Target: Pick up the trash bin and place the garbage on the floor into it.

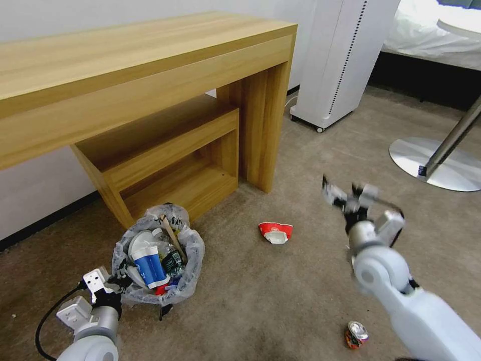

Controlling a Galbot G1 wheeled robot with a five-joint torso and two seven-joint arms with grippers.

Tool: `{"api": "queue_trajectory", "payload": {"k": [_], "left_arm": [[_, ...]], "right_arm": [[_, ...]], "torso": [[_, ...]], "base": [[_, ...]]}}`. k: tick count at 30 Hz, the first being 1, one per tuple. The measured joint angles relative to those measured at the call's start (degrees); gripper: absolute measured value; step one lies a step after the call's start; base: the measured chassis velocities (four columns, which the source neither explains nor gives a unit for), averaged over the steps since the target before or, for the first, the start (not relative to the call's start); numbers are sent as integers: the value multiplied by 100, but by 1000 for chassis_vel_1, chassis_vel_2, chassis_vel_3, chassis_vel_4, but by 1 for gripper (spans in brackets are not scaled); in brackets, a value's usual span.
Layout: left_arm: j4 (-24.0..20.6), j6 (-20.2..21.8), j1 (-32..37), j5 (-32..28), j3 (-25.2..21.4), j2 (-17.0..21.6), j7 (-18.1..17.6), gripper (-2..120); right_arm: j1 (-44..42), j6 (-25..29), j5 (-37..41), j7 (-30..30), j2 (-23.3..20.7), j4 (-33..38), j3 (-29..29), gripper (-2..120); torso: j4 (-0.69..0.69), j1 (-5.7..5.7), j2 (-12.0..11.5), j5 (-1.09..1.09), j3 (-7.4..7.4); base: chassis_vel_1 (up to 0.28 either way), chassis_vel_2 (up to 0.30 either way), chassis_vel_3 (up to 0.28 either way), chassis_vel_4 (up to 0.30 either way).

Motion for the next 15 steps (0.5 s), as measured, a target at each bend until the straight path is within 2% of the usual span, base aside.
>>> {"api": "queue_trajectory", "payload": {"k": [5,9,10,13,15], "left_arm": [[111,-3,-97,-16,15,15,0,0],[276,-6,-219,-15,60,14,1,0],[276,-6,-219,-15,60,14,1,0],[400,-13,-303,-7,94,2,2,0],[436,-19,-315,3,100,1,2,0]], "right_arm": [[-588,-418,248,478,-101,200,-88,100],[-1072,-1049,823,1158,-416,546,-142,100],[-1072,-1049,823,1158,-416,546,-142,100],[-1265,-1417,1594,1892,-478,808,-169,100],[-1317,-1533,1849,2078,-513,908,-147,100]], "torso": [[-1,0,0,3,0],[0,0,0,-1,0],[0,0,0,-1,0],[-1,0,0,1,0],[-1,0,0,1,0]], "base": [[0,0,0,0],[0,0,0,0],[0,0,0,0],[0,0,0,0],[0,0,0,0]]}}
